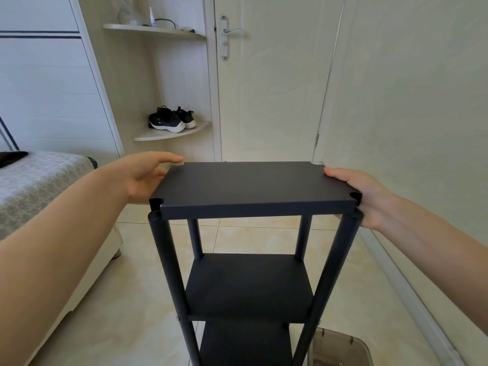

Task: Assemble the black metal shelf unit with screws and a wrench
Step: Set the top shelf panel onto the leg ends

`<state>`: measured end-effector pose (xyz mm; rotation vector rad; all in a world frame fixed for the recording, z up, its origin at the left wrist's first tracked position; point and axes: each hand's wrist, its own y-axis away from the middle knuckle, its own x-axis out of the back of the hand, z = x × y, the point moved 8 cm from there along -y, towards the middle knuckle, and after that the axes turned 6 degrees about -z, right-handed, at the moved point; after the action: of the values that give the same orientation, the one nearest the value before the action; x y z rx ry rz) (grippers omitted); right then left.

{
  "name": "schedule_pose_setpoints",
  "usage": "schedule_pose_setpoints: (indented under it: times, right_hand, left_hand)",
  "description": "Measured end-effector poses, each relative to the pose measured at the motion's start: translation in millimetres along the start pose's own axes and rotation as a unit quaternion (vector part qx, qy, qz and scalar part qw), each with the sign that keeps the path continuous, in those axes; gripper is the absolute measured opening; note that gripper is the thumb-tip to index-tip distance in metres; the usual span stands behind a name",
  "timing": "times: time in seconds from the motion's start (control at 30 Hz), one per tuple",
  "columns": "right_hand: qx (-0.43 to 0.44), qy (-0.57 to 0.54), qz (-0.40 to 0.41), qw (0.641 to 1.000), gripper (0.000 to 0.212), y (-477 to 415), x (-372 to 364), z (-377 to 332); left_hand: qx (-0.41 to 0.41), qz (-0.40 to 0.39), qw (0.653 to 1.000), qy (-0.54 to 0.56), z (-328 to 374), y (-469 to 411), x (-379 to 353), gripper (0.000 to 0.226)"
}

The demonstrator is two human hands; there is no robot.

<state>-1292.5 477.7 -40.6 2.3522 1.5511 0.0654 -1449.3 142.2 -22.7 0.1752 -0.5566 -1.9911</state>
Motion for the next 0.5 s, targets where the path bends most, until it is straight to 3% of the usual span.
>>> schedule_pose_setpoints:
  times: [0.17, 0.5]
  right_hand:
    - [-0.009, -0.02, -0.008, 1.0, 0.015, -2.1, -7.2, -3.3]
    - [-0.016, -0.016, -0.025, 0.999, 0.012, 6.1, -5.8, -10.9]
  left_hand:
    - [-0.016, 0.024, 0.999, 0.043, 2.3, 0.5, 1.5, 0.027]
    - [-0.015, 0.019, 0.999, 0.025, 5.4, 5.9, -1.0, 0.024]
